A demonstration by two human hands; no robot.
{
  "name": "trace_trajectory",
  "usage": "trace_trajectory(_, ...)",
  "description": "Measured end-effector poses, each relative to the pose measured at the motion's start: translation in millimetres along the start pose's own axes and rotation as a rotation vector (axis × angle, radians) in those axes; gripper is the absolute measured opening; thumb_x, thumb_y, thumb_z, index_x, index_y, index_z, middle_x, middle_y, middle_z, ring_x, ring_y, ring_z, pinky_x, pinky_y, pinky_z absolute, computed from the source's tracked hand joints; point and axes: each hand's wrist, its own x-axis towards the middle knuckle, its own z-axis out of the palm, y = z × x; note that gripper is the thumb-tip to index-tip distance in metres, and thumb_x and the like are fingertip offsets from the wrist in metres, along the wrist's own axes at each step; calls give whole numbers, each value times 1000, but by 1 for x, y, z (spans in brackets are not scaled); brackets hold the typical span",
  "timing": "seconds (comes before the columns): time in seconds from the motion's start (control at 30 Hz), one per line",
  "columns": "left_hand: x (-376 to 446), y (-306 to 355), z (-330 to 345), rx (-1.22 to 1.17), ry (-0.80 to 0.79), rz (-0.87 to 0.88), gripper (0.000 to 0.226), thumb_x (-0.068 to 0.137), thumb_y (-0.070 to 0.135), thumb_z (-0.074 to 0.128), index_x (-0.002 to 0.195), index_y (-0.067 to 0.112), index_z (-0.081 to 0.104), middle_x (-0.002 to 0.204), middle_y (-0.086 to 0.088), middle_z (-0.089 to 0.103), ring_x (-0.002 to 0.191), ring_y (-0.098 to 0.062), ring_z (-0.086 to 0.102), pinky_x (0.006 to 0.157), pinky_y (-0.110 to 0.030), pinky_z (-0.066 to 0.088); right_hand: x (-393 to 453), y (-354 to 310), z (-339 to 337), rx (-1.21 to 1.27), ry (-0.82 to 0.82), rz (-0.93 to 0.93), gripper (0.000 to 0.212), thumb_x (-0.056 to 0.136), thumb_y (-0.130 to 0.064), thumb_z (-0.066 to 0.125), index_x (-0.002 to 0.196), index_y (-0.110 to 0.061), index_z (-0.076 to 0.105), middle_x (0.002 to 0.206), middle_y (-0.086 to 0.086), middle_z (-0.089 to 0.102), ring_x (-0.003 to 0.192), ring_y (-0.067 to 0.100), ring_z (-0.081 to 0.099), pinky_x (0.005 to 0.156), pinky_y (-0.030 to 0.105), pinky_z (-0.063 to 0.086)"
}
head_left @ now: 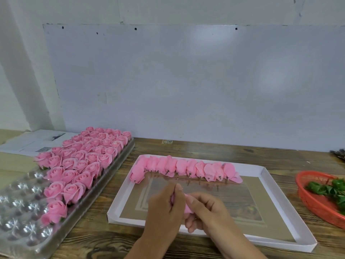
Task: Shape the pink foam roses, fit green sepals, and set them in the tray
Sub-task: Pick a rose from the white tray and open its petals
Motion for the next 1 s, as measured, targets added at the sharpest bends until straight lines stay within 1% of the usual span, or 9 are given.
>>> trace_trajectory(0.13, -1, -6, 2, 9, -8, -96, 45, 100, 24, 53, 59, 35, 39, 50, 15, 50, 49, -2, 51, 48, -7, 34, 0, 1, -1, -13, -8, -41, 33, 79, -24, 71, 108, -9, 67, 72, 22, 67, 57, 22, 63, 52, 28, 52)
trace_trajectory(0.23, -2, -5, 1, -5, -20, -106, 36, 95, 44, 42, 60, 36, 40, 54, 14, 53, 50, -4, 52, 48, -8, 34, 0, 2, -1, 12, -13, -47, 24, 80, -23, 70, 103, -14, 70, 72, 24, 67, 59, 24, 63, 54, 29, 53)
trace_trajectory(0.3, -2, -4, 1, -11, -22, -113, 34, 92, 50, 34, 61, 36, 40, 56, 16, 55, 51, -4, 53, 48, -9, 35, 0, 2, -1, 25, -8, -56, 18, 81, -22, 69, 97, -18, 73, 71, 24, 67, 60, 24, 64, 56, 29, 54)
trace_trajectory(0.5, -3, -5, 0, 12, -38, -116, 35, 91, 51, 32, 60, 35, 39, 57, 18, 56, 52, -3, 54, 49, -10, 36, 0, 2, 0, 30, -12, -68, 16, 80, -21, 68, 96, -22, 74, 70, 22, 66, 60, 23, 64, 57, 28, 54)
trace_trajectory(0.63, -2, -4, 0, 18, -41, -117, 34, 90, 50, 32, 60, 35, 38, 61, 18, 56, 56, -3, 55, 51, -10, 37, 0, 2, 0, 5, 4, -66, 18, 80, -20, 68, 97, -20, 74, 71, 24, 66, 60, 24, 64, 57, 28, 53)
trace_trajectory(0.73, -2, -4, 0, 18, -47, -131, 35, 89, 50, 33, 60, 31, 39, 61, 17, 55, 57, -4, 54, 51, -11, 37, -1, 0, -1, -20, 7, -35, 23, 80, -18, 68, 103, -13, 70, 74, 24, 67, 61, 24, 64, 57, 29, 54)
trace_trajectory(0.83, -3, -6, 1, 11, -42, -165, 35, 93, 40, 40, 59, 30, 41, 59, 15, 53, 56, -4, 53, 51, -13, 38, -2, -4, -3, -79, 3, -6, 23, 90, -13, 69, 112, -9, 64, 75, 21, 68, 63, 23, 64, 58, 29, 54)
trace_trajectory(0.9, -3, -7, 2, 17, -46, -173, 39, 99, 30, 41, 60, 30, 41, 59, 15, 53, 55, -4, 51, 50, -12, 36, -4, -8, -5, -165, 20, 8, 24, 93, -19, 66, 116, -14, 61, 70, 15, 68, 63, 20, 65, 58, 28, 54)
trace_trajectory(1.0, -2, -5, 0, 3, -42, -182, 38, 96, 28, 42, 59, 28, 33, 57, 14, 45, 53, -5, 46, 48, -13, 31, -3, -21, -16, -295, 159, -10, 19, 101, -27, 50, 108, -18, 65, 70, 8, 71, 60, 15, 63, 56, 25, 52)
